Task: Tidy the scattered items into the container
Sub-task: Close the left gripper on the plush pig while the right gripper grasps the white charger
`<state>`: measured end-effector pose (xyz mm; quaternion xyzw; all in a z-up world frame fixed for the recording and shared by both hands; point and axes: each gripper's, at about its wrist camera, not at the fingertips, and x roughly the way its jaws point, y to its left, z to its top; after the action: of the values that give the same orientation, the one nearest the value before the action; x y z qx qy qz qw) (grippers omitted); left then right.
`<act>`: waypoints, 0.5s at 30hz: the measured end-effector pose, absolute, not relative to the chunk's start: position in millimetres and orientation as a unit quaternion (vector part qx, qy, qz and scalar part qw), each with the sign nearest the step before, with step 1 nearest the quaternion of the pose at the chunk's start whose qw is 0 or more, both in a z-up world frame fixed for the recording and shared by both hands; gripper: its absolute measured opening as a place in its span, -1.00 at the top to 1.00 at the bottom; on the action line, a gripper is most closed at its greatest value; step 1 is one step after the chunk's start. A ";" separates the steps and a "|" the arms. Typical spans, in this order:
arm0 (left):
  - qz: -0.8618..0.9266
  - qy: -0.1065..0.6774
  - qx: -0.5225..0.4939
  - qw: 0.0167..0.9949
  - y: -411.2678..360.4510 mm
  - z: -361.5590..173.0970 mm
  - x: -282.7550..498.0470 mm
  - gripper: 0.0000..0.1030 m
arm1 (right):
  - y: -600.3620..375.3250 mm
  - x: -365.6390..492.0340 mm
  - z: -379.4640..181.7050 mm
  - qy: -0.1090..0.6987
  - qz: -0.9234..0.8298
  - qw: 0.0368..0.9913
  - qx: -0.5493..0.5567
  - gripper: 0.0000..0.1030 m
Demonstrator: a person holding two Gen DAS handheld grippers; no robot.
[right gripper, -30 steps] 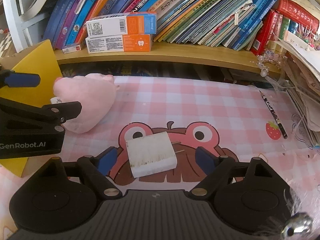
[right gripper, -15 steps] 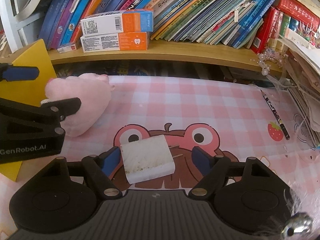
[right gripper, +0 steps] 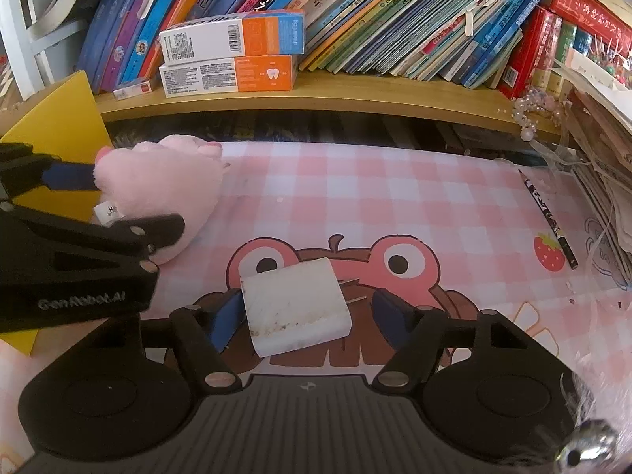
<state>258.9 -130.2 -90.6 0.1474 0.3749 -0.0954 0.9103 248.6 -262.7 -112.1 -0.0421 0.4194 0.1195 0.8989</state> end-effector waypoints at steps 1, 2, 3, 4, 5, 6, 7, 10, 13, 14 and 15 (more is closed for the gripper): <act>-0.096 0.377 0.146 0.910 -130.0 -91.6 259.5 -0.44 | -262.9 248.5 -112.3 0.420 0.120 0.899 -0.042 -0.33; -0.096 0.378 0.144 0.909 -129.7 -92.7 260.1 -0.43 | -263.1 248.4 -112.5 0.420 0.120 0.898 -0.041 -0.30; -0.096 0.381 0.142 0.909 -129.3 -93.9 260.9 -0.44 | -263.4 248.4 -112.7 0.420 0.121 0.898 -0.039 -0.28; -0.095 0.383 0.140 0.908 -128.7 -95.1 261.7 -0.44 | -263.5 248.3 -112.8 0.420 0.122 0.898 -0.039 -0.27; -0.095 0.385 0.138 0.907 -128.1 -96.3 262.5 -0.43 | -263.4 248.3 -112.9 0.420 0.122 0.898 -0.040 -0.27; -0.094 0.388 0.136 0.907 -127.4 -97.5 263.3 -0.38 | -263.5 248.2 -112.9 0.420 0.122 0.898 -0.040 -0.27; -0.093 0.391 0.134 0.906 -126.5 -98.6 264.1 -0.35 | -263.6 248.2 -112.9 0.419 0.123 0.899 -0.040 -0.27; -0.095 0.394 0.126 0.906 -124.0 -100.5 264.6 -0.27 | -264.0 248.0 -112.9 0.419 0.123 0.899 -0.040 -0.27; -0.096 0.393 0.118 0.907 -122.9 -99.5 264.5 -0.20 | -263.8 247.7 -112.9 0.418 0.123 0.899 -0.041 -0.26; -0.097 0.393 0.114 0.907 -122.1 -98.9 264.5 -0.17 | -263.6 247.5 -112.8 0.418 0.123 0.899 -0.042 -0.26; -0.098 0.393 0.109 0.908 -121.1 -98.2 264.4 -0.13 | -263.5 247.5 -112.6 0.418 0.122 0.899 -0.042 -0.26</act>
<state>264.4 -121.1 -98.2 0.1093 0.3932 -0.0981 0.9076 247.5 -263.5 -112.6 -0.0421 0.4180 0.1224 0.8992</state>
